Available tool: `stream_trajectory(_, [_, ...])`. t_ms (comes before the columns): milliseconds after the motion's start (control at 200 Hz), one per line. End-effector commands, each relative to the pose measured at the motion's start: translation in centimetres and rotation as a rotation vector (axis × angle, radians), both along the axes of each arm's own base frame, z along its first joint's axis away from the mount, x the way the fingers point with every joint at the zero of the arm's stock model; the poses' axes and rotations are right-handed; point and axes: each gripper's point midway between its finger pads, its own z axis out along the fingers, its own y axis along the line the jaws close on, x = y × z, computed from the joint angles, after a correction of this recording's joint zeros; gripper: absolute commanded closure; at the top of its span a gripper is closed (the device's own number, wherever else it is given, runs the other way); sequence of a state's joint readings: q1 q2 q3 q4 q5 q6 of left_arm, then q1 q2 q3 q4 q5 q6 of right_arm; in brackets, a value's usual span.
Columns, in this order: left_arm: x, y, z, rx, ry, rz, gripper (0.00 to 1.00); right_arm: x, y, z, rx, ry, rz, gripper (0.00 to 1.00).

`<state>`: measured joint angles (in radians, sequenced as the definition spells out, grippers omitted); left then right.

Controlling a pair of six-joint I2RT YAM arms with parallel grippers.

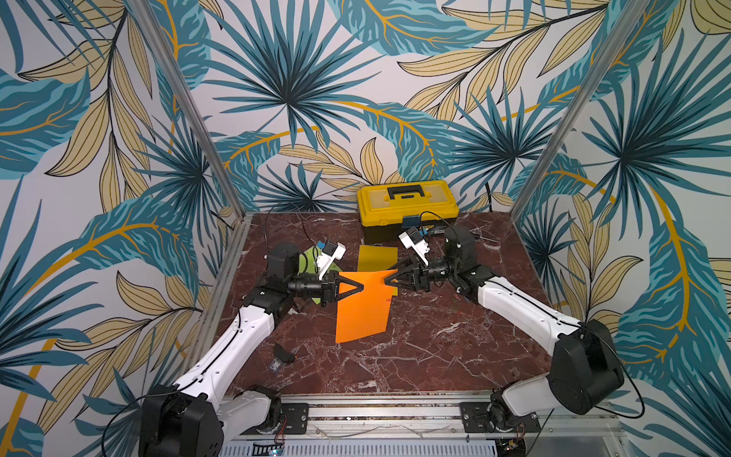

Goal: Unclip the paperclips from the documents
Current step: Adjust the document.

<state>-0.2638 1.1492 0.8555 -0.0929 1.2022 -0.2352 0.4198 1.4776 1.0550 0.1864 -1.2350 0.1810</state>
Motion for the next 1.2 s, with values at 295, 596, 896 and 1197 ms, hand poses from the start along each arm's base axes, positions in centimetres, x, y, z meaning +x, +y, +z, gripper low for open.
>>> stream_trajectory(295, [0.4, 0.0, -0.5, -0.007, 0.009, -0.017, 1.0, -0.7, 0.2, 0.7, -0.005, 0.005, 0.037, 0.92])
stream_trajectory(596, [0.6, 0.1, -0.3, -0.004, 0.008, -0.001, 0.96, -0.5, 0.2, 0.5, -0.016, 0.019, 0.019, 1.0])
stream_trajectory(896, [0.6, 0.1, -0.5, -0.001, 0.034, 0.012, 0.77, 0.1, 0.3, 0.9, -0.002, 0.02, -0.003, 1.0])
stream_trajectory(1197, [0.7, -0.1, -0.4, -0.003, 0.044, 0.0, 0.8, 0.4, 0.5, 1.1, 0.024, 0.026, -0.01, 1.0])
